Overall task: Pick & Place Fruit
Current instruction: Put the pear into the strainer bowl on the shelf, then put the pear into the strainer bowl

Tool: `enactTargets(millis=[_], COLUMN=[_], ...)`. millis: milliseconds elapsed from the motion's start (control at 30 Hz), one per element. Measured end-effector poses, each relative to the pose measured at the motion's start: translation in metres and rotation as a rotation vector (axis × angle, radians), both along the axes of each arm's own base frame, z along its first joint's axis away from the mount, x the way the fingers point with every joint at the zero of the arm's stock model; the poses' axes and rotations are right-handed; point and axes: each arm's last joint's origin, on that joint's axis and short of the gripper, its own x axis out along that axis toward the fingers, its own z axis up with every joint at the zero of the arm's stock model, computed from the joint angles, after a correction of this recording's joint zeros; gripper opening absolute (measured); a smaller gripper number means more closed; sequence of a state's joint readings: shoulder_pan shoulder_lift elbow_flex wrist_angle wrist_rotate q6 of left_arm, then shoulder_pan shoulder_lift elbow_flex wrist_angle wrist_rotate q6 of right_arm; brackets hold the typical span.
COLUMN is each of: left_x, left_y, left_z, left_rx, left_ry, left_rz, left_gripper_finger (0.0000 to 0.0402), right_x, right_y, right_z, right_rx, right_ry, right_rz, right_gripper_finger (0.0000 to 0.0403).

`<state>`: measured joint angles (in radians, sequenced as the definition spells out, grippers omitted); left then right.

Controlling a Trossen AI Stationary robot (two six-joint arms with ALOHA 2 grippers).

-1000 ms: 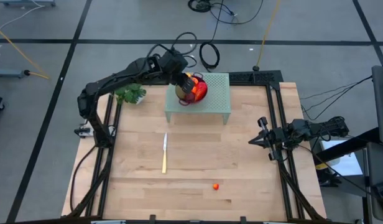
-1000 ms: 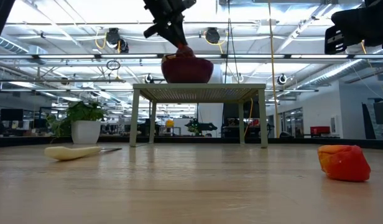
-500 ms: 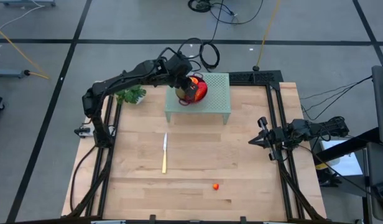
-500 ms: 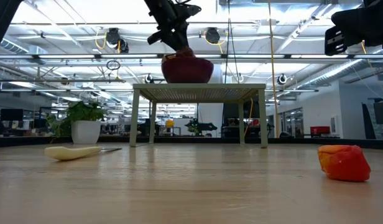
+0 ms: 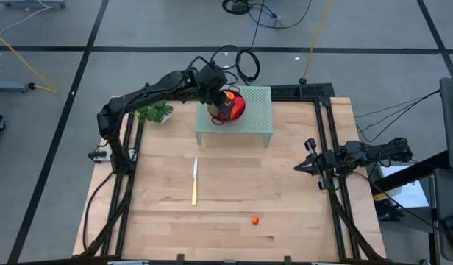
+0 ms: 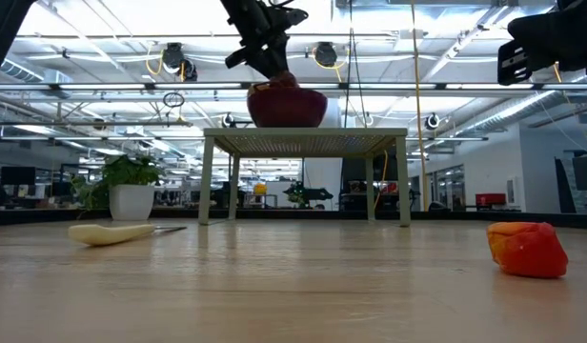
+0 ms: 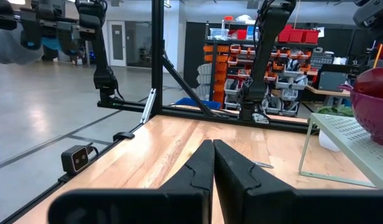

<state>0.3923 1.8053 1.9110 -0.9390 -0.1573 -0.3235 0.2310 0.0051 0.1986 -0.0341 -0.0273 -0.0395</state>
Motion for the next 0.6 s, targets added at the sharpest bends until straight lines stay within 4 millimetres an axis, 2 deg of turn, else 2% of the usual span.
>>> enactTargets(millis=[333, 600], left_x=[0.0001, 0.0004], left_y=[0.0001, 0.0002], left_z=[0.0001, 0.0005], left_rx=[-0.011, -0.014], left_ry=[-0.010, -0.019], left_rz=[0.016, 0.023], left_gripper_finger=[0.0168, 0.0186], right_x=[0.0000, 0.0000], right_y=[0.0000, 0.0000], right_z=[0.0000, 0.0000], right_rx=[-0.002, 0.000], right_ry=[0.000, 0.000], right_rz=[-0.001, 0.000], right_gripper_finger=[0.0004, 0.0004])
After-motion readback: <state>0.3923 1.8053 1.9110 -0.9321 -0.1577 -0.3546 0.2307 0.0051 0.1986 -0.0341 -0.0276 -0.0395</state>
